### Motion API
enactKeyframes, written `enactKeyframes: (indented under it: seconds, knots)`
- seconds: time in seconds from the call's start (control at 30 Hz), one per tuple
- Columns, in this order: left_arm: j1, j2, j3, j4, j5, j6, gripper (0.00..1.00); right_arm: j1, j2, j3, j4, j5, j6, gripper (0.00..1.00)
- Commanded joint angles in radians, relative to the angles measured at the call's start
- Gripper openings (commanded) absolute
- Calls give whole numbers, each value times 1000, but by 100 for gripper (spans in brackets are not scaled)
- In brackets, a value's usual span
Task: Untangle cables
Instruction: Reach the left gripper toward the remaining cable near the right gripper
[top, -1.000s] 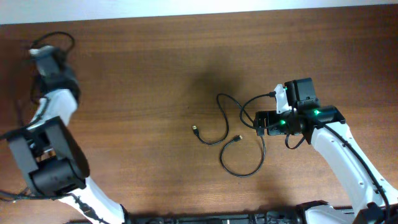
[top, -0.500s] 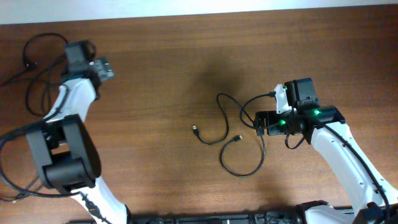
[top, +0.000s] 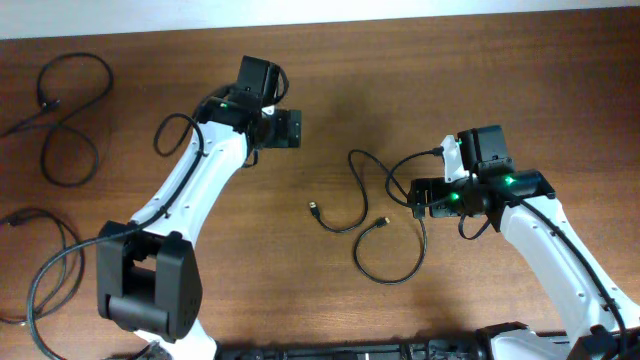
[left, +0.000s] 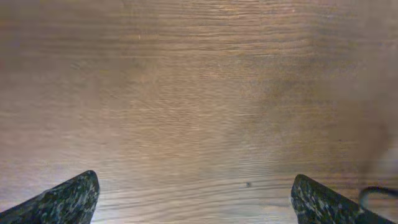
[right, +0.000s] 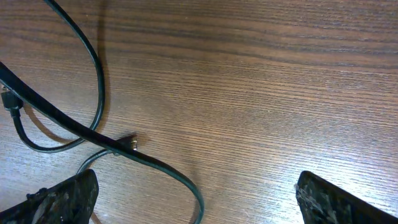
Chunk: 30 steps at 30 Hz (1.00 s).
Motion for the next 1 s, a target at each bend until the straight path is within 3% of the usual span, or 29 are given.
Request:
enactKeyframes:
  seconds: [0.0, 0.27, 0.5, 0.67, 0.8, 0.87, 0.97]
  knots:
    - [1, -27, 8, 31, 132, -162, 99, 5, -1, 0, 1, -5, -4, 100]
    - [-65, -87, 8, -32, 75, -161, 99, 5, -1, 0, 1, -5, -4, 100]
    - [-65, -315, 8, -187, -158, -160, 99, 5, -1, 0, 1, -5, -4, 100]
    - [-65, -449, -11, -269, -176, -70, 99, 5, -1, 0, 63, -5, -4, 100]
    - [-65, -599, -171, -247, -171, -71, 99, 5, -1, 0, 88, -27, -4, 100]
    - [-65, -713, -298, -195, -152, -71, 99, 5, -1, 0, 88, -127, -4, 100]
    - [-65, -861, -504, -63, 14, -71, 99, 5, -1, 0, 98, -357, -4, 100]
